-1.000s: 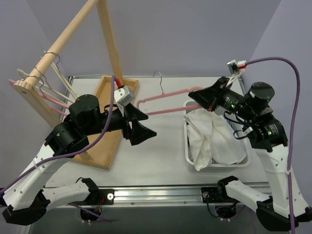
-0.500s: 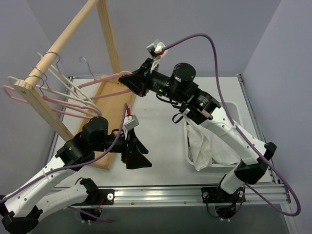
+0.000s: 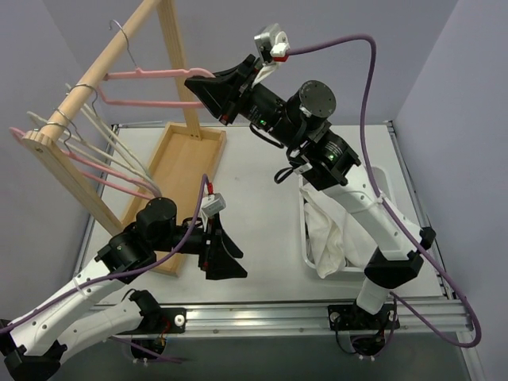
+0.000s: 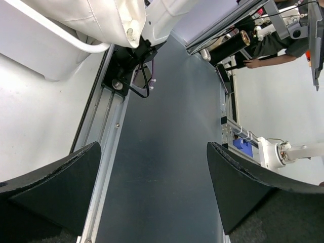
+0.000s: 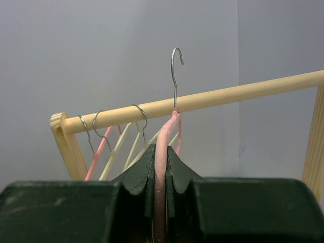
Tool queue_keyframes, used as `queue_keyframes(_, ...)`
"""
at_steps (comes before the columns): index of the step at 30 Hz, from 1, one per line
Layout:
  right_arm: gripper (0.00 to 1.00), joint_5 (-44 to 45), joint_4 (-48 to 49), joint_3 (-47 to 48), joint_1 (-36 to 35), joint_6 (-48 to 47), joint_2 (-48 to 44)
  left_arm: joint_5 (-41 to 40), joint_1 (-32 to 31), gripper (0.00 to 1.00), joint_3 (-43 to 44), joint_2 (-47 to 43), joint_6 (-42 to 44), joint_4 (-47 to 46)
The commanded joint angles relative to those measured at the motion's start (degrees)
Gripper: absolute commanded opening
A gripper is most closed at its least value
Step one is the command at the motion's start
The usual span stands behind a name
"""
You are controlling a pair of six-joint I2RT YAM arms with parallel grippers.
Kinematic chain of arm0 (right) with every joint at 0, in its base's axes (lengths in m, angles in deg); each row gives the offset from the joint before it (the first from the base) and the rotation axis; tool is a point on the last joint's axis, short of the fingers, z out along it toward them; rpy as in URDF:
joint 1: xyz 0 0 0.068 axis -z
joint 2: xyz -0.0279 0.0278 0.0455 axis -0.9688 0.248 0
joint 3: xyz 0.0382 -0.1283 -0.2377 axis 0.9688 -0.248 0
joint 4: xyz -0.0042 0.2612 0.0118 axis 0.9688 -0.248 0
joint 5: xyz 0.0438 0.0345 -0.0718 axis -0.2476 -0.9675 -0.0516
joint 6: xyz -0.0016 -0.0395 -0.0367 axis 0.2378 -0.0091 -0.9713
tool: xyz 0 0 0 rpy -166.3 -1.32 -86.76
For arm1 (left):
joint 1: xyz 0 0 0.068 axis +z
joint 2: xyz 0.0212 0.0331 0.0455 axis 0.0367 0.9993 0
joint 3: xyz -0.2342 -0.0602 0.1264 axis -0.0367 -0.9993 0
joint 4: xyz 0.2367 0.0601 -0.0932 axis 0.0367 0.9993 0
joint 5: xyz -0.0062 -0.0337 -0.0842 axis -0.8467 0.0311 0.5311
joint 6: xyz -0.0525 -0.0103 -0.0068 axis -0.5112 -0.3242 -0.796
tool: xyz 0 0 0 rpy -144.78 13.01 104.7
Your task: Remove the skirt from the hanger
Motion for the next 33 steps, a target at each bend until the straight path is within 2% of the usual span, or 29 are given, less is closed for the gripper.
queue_keyframes(1, 0.00, -1.25, 4.55, 4.91, -0.23, -0.41, 5.00, 1.68, -0.20, 0.94, -0.48, -1.26, -1.74, -5.20)
queue_keyframes(6, 0.00, -2.48, 5.17, 9.12, -0.14, 0.90, 9.83, 1.07, -0.20, 0.94, -1.10, -2.76, -1.66, -4.23)
queue_keyframes(12, 0.00, -3.89, 4.55, 9.40, 0.30, 2.84, 11.86, 0.81, -0.20, 0.94, -1.81, -3.63, -1.75, -3.70)
queue_keyframes(18, 0.00, -0.65, 7.01, -0.44, -0.14, 4.16, 6.77, 0.37, -0.20, 0.94, -2.77, -4.60, -2.36, -3.88)
queue_keyframes(19, 0.03, 0.23, 6.75, -2.19, -0.14, 4.51, 6.25, 0.37, -0.20, 0.94, -2.86, -4.69, -2.62, -3.88)
queue_keyframes(20, 0.15, 1.54, 5.27, -2.90, -0.14, 4.95, 5.72, 0.37, -0.20, 0.94, -2.95, -4.78, -2.97, -3.88)
queue_keyframes(21, 0.42, 4.34, 4.12, -3.52, -0.14, 5.12, 4.67, 0.28, -0.20, 0.94, -3.04, -4.95, -3.24, -3.79)
queue_keyframes(23, 0.63, 7.43, -0.60, -5.53, -0.14, 6.00, 2.65, -0.07, -0.20, 0.94, -3.39, -5.65, -4.46, -4.05)
queue_keyframes(24, 0.77, 9.45, -1.77, -7.02, -0.22, 6.35, 1.51, -0.25, -0.20, 0.94, -3.56, -6.01, -4.90, -4.23)
queue_keyframes(27, 1.00, 18.05, -4.06, -17.91, -0.40, 8.37, -5.87, -1.56, -0.20, 0.94, -4.27, -7.67, -6.49, -4.32)
queue_keyframes(28, 1.00, 24.43, -5.45, -20.55, -0.40, 8.99, -7.98, -2.09, -0.20, 0.94, -4.44, -8.46, -6.84, -4.06)
queue_keyframes(31, 1.00, 34.83, -15.53, -30.22, -0.31, 12.58, -16.76, -4.64, -0.11, 0.94, -5.41, -10.31, -8.68, -3.44)
queue_keyframes(33, 1.00, 41.01, -18.29, -38.80, -0.31, 14.96, -24.41, -7.01, -0.11, 0.94, -6.73, -11.71, -10.88, -3.61)
